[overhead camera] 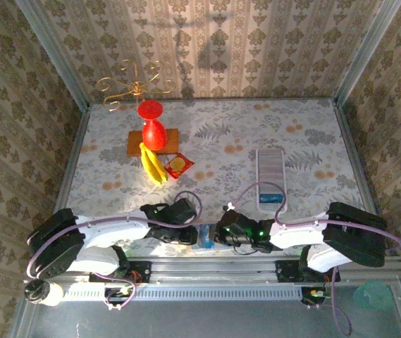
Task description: Put the credit cards into the card holder
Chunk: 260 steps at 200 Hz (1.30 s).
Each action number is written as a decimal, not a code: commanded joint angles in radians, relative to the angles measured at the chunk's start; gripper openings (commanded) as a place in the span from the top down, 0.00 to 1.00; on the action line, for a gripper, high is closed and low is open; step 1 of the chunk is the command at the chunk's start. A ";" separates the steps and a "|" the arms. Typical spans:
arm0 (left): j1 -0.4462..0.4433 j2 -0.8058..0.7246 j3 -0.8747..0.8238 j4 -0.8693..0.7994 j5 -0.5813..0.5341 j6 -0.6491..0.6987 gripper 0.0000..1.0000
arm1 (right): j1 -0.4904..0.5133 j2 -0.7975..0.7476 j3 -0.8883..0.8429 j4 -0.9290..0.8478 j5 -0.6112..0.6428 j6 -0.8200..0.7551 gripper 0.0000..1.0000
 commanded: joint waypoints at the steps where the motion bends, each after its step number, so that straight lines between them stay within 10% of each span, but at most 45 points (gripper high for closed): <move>1: 0.012 -0.034 -0.031 0.044 0.048 -0.013 0.65 | 0.010 0.017 0.050 -0.114 -0.001 -0.037 0.77; 121: 0.057 -0.106 -0.125 0.187 0.133 -0.042 0.68 | 0.013 0.100 0.188 -0.203 -0.036 -0.092 0.78; 208: 0.066 -0.129 -0.148 0.176 0.130 -0.058 0.68 | 0.014 -0.011 0.200 -0.376 0.043 -0.107 0.51; 260: 0.067 -0.135 -0.148 0.170 0.126 -0.058 0.69 | 0.014 -0.073 0.197 -0.522 0.086 -0.088 0.52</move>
